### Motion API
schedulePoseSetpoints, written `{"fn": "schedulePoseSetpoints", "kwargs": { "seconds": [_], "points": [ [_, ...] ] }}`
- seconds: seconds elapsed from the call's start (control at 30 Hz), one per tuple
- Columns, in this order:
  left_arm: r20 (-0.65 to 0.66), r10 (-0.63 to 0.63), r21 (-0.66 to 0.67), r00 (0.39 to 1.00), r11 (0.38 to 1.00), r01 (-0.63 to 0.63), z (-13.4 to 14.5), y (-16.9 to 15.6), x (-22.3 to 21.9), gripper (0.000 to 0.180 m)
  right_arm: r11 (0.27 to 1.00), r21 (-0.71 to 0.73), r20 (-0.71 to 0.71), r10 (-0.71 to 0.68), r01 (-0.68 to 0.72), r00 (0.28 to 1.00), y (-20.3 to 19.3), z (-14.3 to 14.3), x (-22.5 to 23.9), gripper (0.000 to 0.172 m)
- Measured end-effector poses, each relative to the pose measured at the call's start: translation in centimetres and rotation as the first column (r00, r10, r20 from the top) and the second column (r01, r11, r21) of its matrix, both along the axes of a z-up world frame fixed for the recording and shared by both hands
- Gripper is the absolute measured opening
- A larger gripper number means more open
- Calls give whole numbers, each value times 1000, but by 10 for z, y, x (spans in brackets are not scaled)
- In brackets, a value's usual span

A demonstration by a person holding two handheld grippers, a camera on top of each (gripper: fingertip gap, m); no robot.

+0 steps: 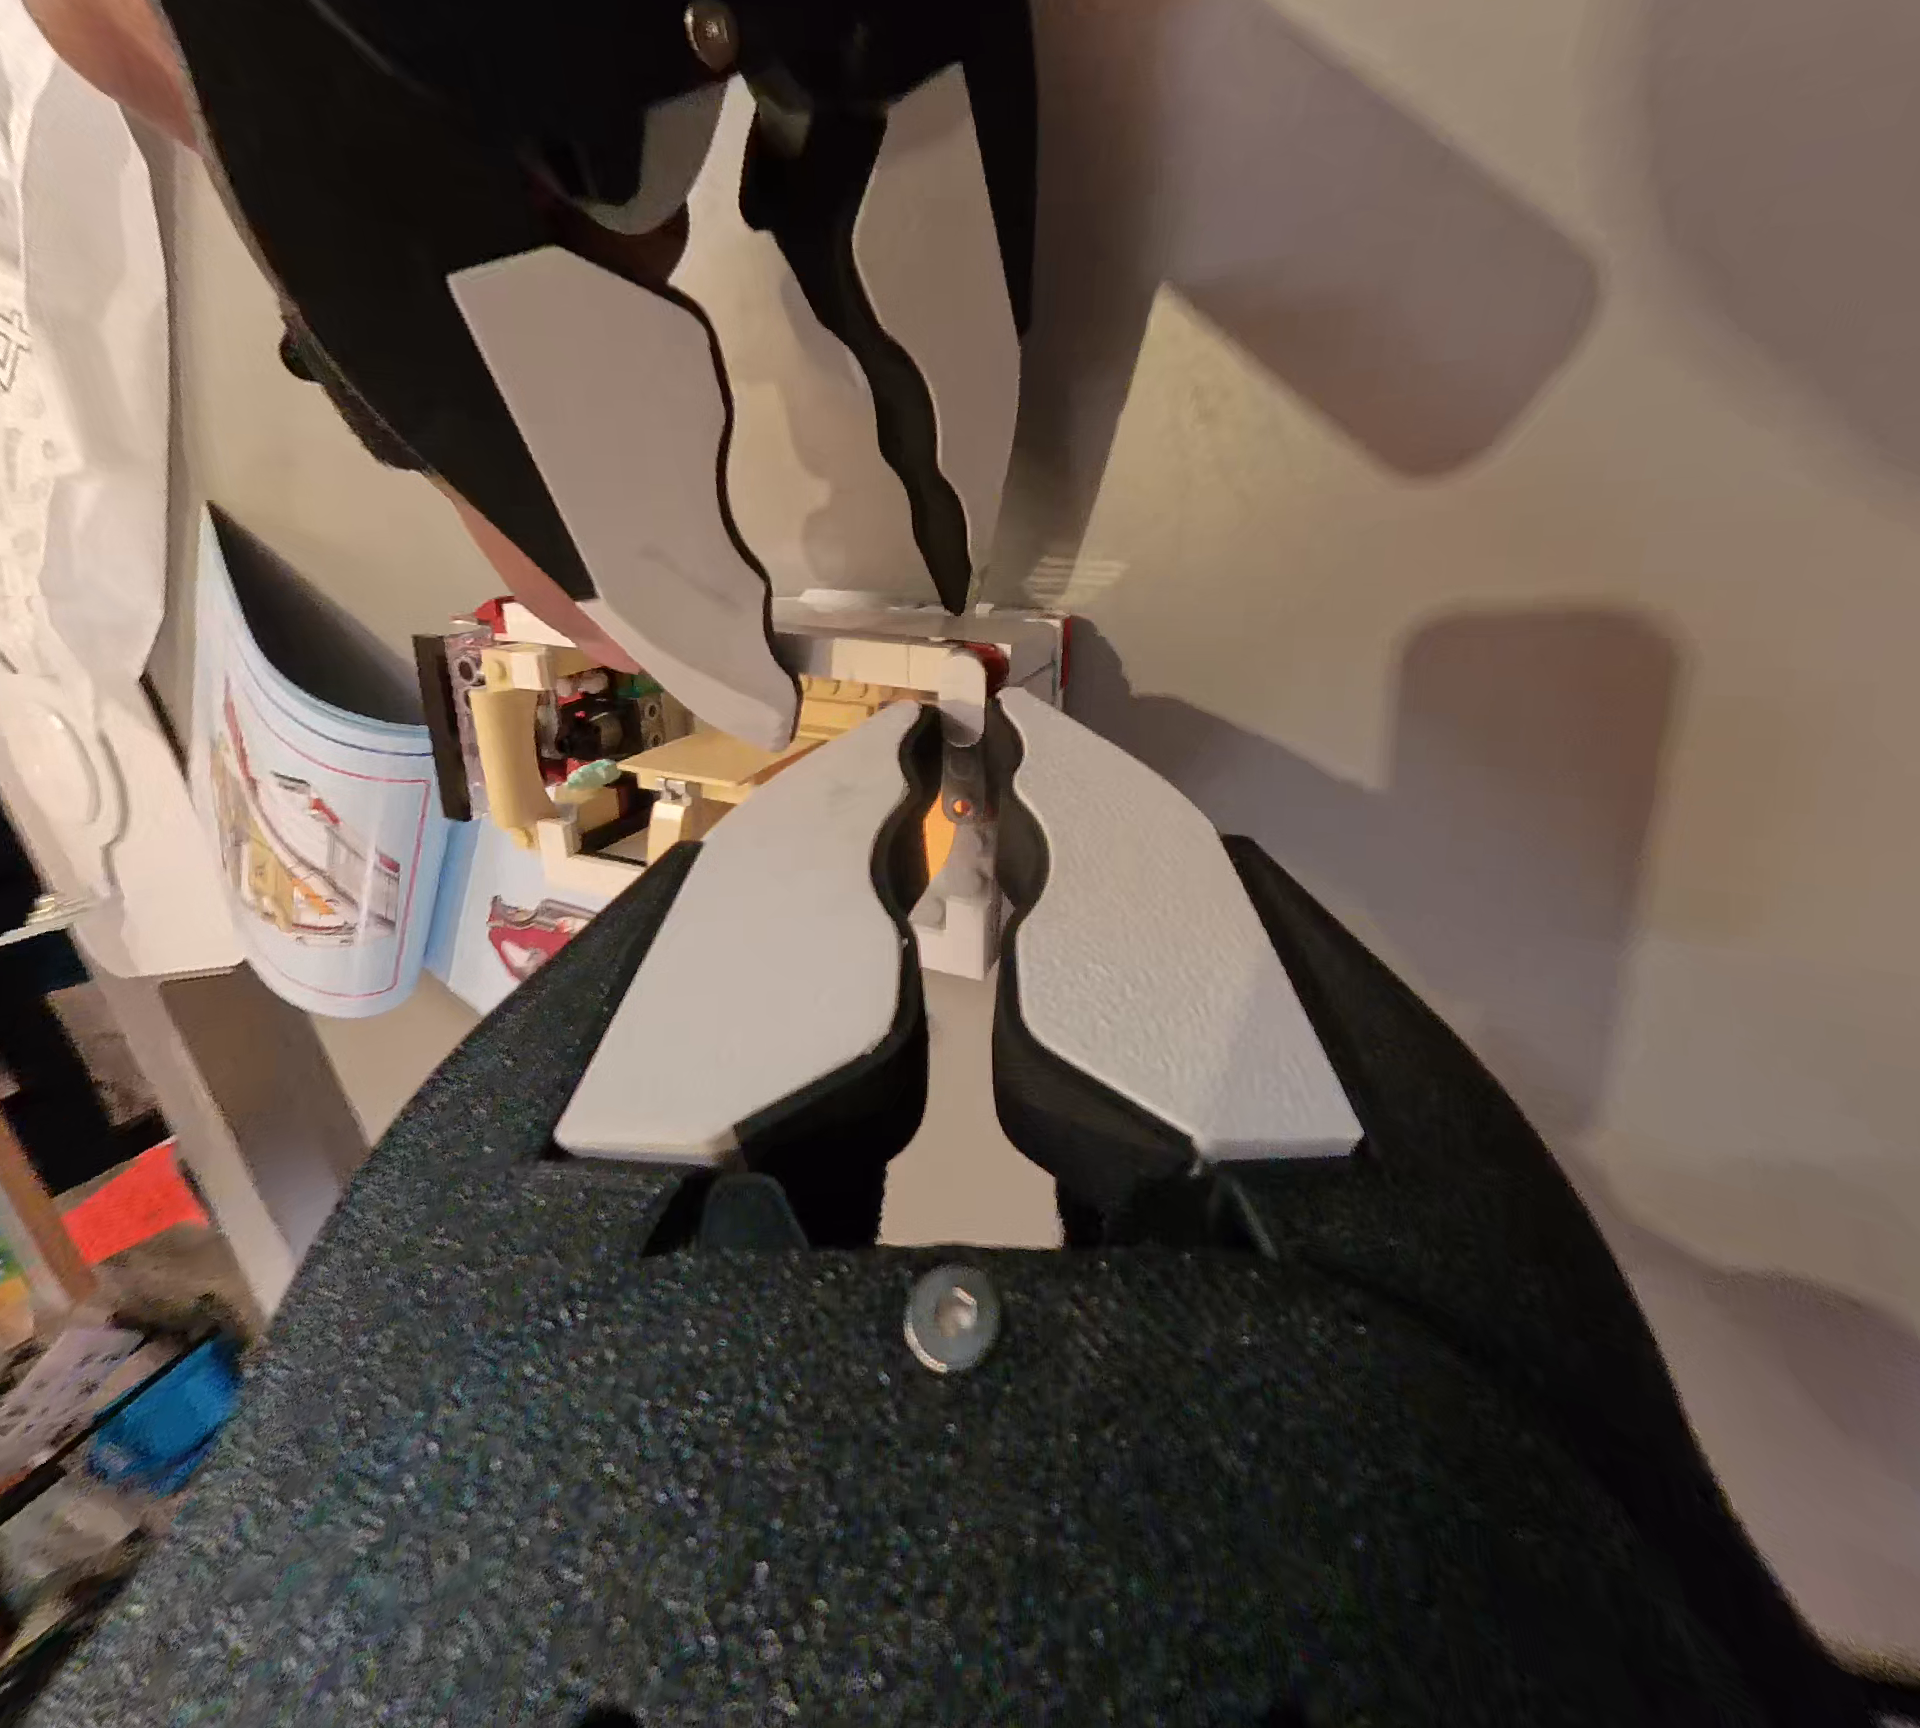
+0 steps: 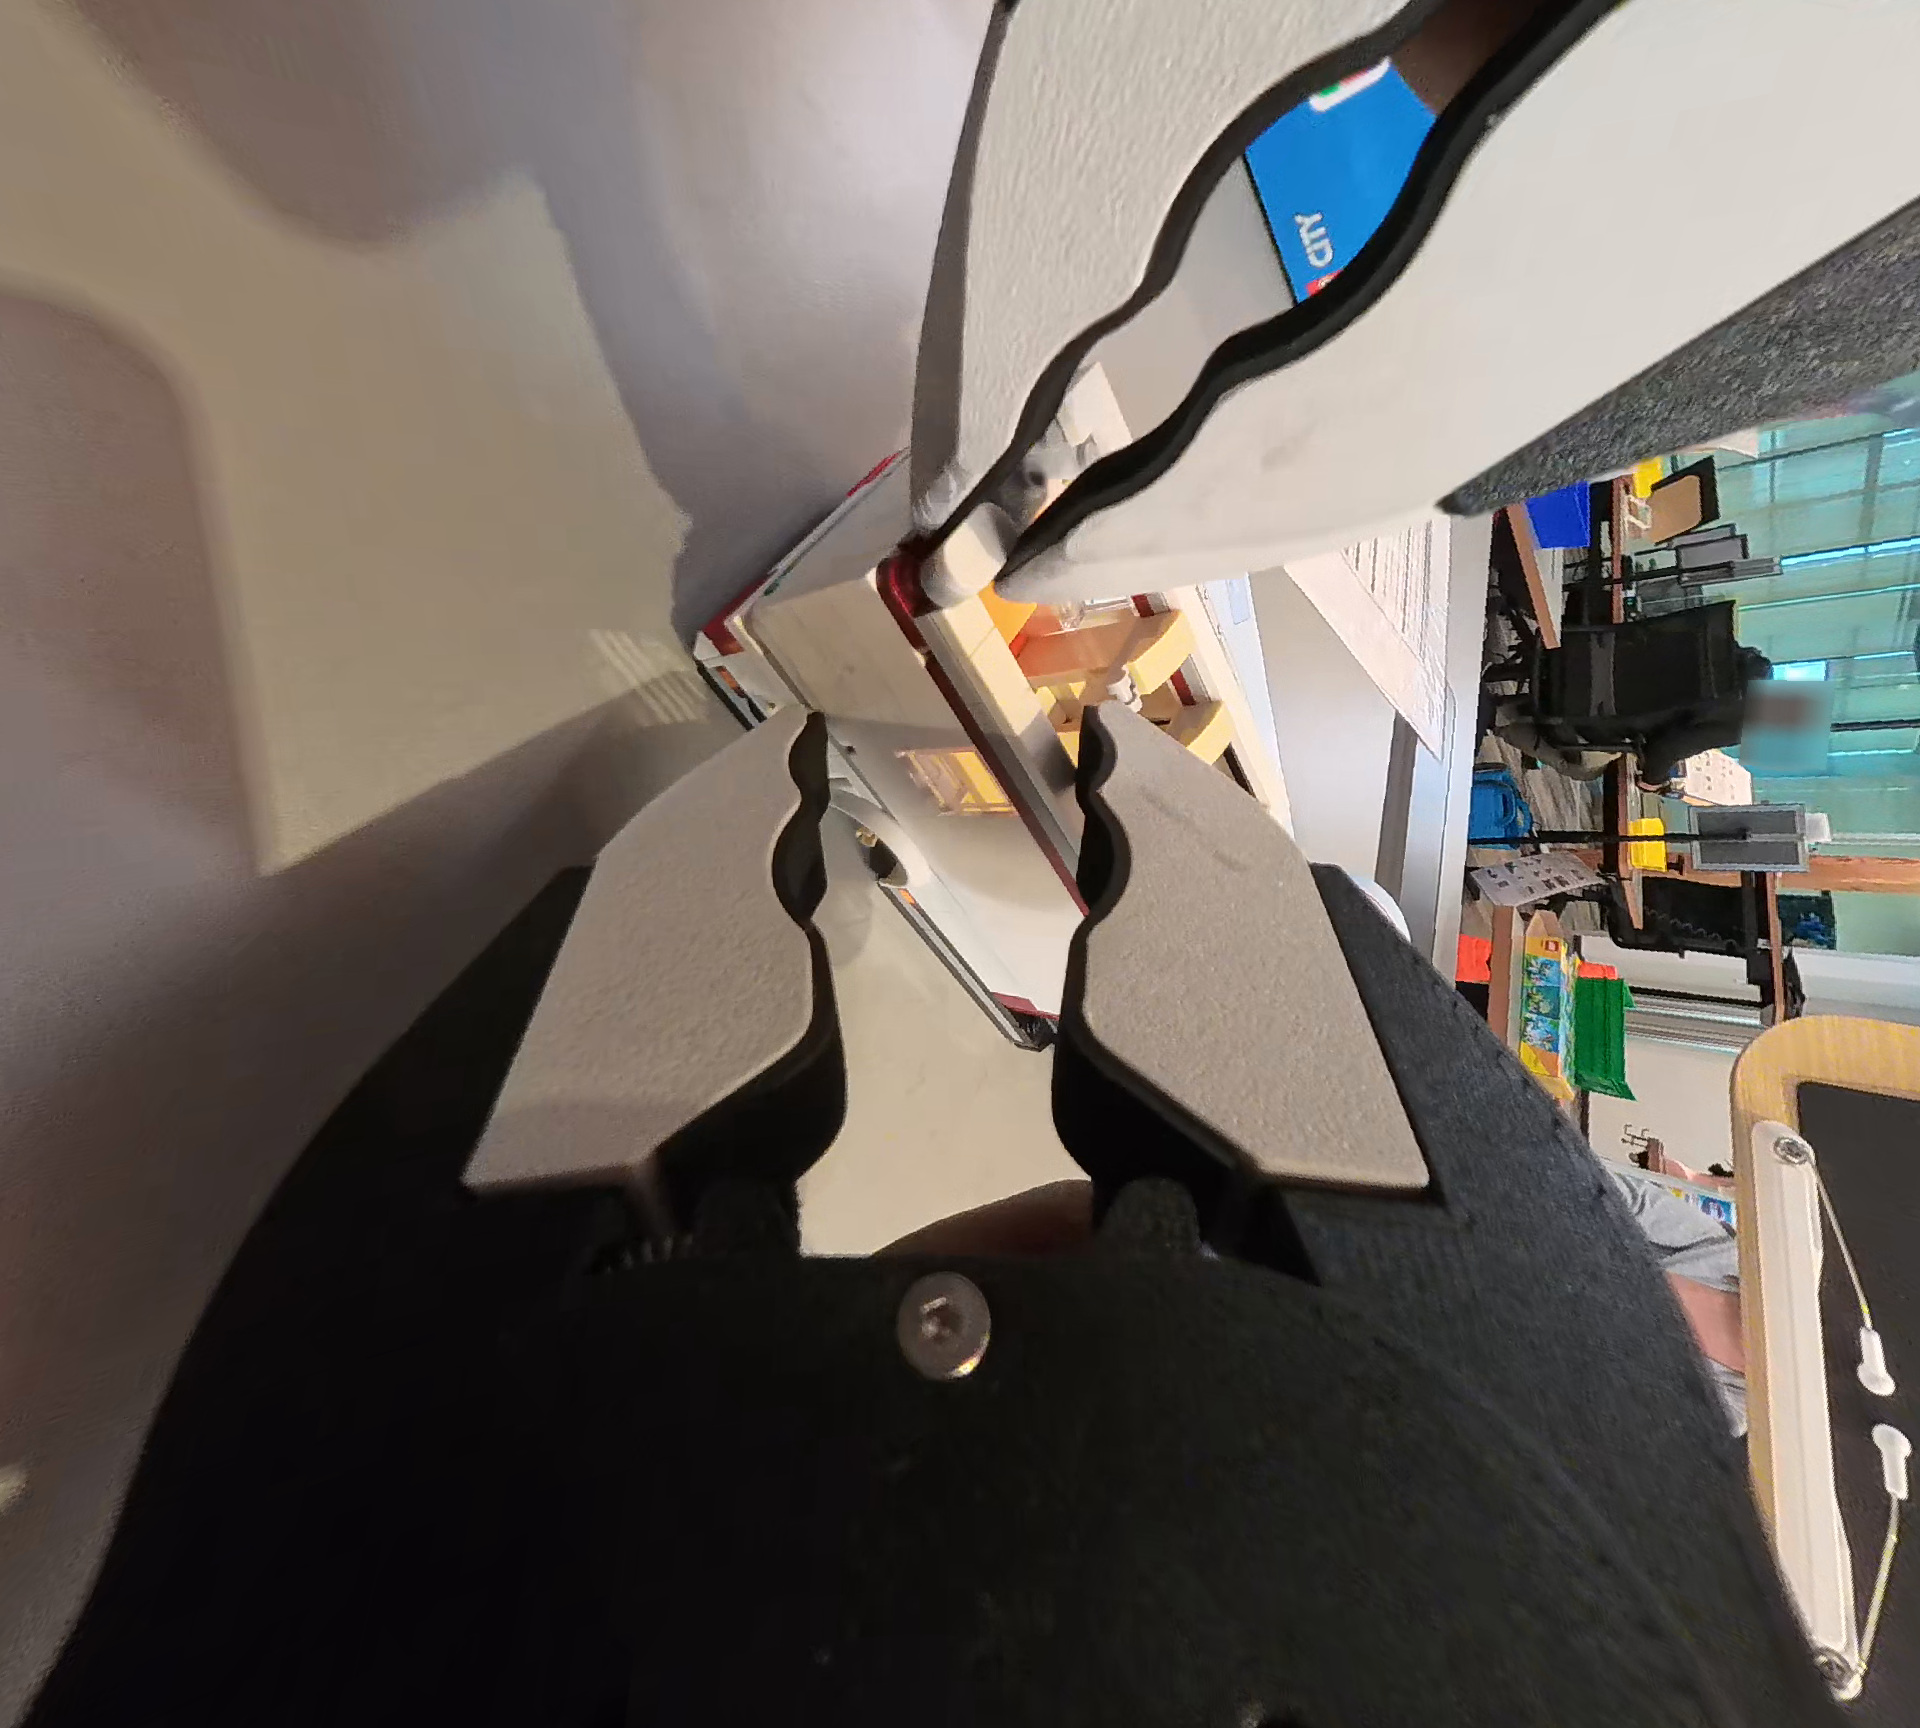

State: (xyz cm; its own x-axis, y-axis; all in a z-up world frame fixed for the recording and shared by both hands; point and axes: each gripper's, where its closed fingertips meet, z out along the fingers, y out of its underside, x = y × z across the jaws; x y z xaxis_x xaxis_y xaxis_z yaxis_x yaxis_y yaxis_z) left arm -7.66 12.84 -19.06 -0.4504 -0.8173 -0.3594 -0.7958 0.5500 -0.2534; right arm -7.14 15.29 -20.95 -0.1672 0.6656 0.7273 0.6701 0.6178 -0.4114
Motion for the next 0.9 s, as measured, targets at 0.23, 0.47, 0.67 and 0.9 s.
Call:
{"fn": "schedulePoseSetpoints", "kwargs": {
  "seconds": [0.23, 0.47, 0.67, 0.9],
  "points": [
    [98, 70, -164, 993, 985, -53, 3, 1, -1, 8, 1000, 20, 1, 3, -3, 1000, 0, 0, 1, 47],
    [284, 207, -359, 936, 928, -96, 17, -1, -1, 8, 999, 42, -36, 22, -21, 999, -2, 4, 2, 47],
    [459, 456, -608, 762, 787, -105, 41, -1, 0, 8, 998, 67, -117, 15, -7, 993, -7, 18, 4, 47],
    [483, 802, -865, 352, 499, 50, 65, -2, -5, 8, 988, 123, -307, -53, 95, 950, -22, 38, 6, 49]
  ]
}}
